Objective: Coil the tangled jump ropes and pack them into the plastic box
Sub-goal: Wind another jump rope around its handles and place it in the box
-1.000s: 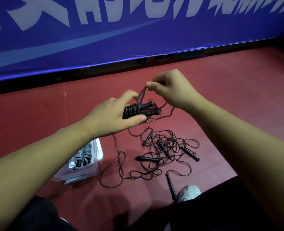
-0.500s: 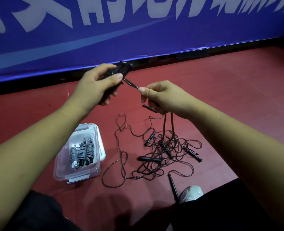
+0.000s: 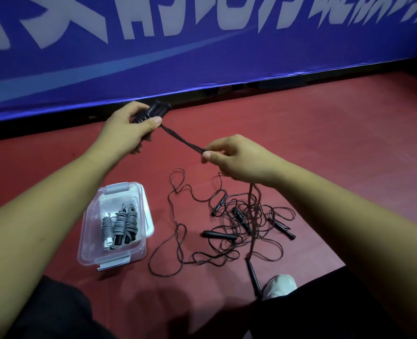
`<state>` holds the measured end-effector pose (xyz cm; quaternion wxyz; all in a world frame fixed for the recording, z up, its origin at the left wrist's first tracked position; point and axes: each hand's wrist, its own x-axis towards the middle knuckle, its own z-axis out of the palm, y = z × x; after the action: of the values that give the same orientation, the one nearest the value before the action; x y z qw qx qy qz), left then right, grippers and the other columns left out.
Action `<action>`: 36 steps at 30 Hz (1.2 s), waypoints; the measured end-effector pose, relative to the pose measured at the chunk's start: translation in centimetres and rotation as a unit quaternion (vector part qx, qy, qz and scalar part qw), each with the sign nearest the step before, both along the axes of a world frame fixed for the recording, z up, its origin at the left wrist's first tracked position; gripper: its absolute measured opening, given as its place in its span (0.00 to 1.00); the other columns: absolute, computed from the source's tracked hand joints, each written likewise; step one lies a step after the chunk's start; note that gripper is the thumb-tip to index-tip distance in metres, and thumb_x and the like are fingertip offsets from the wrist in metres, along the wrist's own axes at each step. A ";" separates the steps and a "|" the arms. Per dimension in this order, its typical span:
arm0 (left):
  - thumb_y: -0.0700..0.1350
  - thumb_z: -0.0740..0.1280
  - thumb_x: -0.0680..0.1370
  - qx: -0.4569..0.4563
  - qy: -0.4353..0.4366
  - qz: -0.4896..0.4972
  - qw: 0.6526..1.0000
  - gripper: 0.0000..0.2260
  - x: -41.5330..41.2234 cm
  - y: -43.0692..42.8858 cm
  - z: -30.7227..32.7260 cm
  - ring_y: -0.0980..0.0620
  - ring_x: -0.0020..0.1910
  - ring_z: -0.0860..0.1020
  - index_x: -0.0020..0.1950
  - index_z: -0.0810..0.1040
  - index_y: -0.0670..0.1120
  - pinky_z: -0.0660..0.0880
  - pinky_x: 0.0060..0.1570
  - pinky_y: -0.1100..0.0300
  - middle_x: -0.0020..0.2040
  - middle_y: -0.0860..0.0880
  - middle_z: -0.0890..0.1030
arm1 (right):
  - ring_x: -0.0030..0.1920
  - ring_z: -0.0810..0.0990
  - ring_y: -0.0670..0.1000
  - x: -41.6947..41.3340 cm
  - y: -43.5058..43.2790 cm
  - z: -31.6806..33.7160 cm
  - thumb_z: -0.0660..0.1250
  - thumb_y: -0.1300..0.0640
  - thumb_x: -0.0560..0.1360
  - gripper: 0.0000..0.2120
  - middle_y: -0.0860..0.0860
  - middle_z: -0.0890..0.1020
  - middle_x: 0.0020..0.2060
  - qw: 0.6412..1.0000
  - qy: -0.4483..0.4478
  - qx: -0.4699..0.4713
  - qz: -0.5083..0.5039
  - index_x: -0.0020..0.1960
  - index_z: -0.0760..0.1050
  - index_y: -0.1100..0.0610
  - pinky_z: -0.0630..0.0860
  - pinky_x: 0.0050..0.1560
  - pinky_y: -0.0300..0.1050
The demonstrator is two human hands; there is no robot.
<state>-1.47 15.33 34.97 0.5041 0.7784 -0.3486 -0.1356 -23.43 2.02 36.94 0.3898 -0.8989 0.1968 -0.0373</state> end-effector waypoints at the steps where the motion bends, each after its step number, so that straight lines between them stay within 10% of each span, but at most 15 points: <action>1: 0.49 0.71 0.77 0.006 -0.014 -0.006 1.000 0.09 0.0 0.1 -0.2 0.52 0.27 0.75 0.56 0.78 0.52 0.72 0.29 0.61 0.37 0.47 0.79 | 0.26 0.72 0.43 -0.1 0.0 0.1 0.62 0.52 0.83 0.11 0.45 0.74 0.27 1.000 0.005 -0.016 -0.004 0.50 0.81 0.55 0.68 0.29 0.35; 6: 0.61 0.72 0.70 0.078 -0.115 -0.008 0.990 0.16 0.4 0.7 -1.1 0.49 0.39 0.80 0.55 0.75 0.59 0.80 0.50 0.48 0.43 0.52 0.82 | 0.33 0.71 0.52 0.2 0.3 0.3 0.60 0.54 0.83 0.15 0.54 0.75 0.34 0.998 0.020 -0.056 -0.019 0.44 0.81 0.57 0.65 0.31 0.42; 16: 0.66 0.70 0.67 0.138 -0.146 -0.007 0.980 0.18 -0.3 0.7 -1.3 0.45 0.39 0.82 0.51 0.71 0.60 0.79 0.50 0.46 0.45 0.52 0.82 | 0.26 0.68 0.43 0.1 0.5 0.3 0.66 0.50 0.80 0.06 0.46 0.72 0.28 0.993 -0.012 -0.111 -0.030 0.46 0.76 0.50 0.64 0.29 0.40; 21: 0.60 0.73 0.70 0.098 -0.137 -0.010 0.986 0.16 -0.4 0.6 -1.0 0.44 0.40 0.81 0.51 0.72 0.58 0.79 0.49 0.45 0.44 0.49 0.82 | 0.27 0.75 0.48 0.1 0.1 0.2 0.65 0.54 0.81 0.14 0.54 0.78 0.31 0.993 -0.022 0.042 -0.104 0.44 0.82 0.62 0.75 0.28 0.43; 26: 0.55 0.74 0.72 0.096 -0.161 -0.011 0.982 0.15 -0.7 0.5 -0.9 0.44 0.42 0.81 0.51 0.71 0.57 0.78 0.49 0.47 0.45 0.49 0.82 | 0.27 0.65 0.48 0.5 0.1 0.0 0.61 0.58 0.82 0.14 0.51 0.70 0.29 0.973 -0.010 0.193 -0.124 0.46 0.80 0.63 0.61 0.27 0.41; 36: 0.58 0.66 0.78 0.269 -0.431 -0.030 0.861 0.19 -2.6 -0.5 -2.6 0.37 0.49 0.80 0.63 0.69 0.50 0.70 0.39 0.50 0.53 0.42 0.81 | 0.32 0.74 0.43 0.8 1.2 1.6 0.74 0.54 0.74 0.07 0.48 0.81 0.37 0.996 0.020 -0.092 -0.006 0.47 0.80 0.56 0.69 0.32 0.40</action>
<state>-4.05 14.84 32.33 0.0697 0.8535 -0.5045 0.1099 -22.59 3.26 38.50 0.3010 -0.9303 0.2056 -0.0398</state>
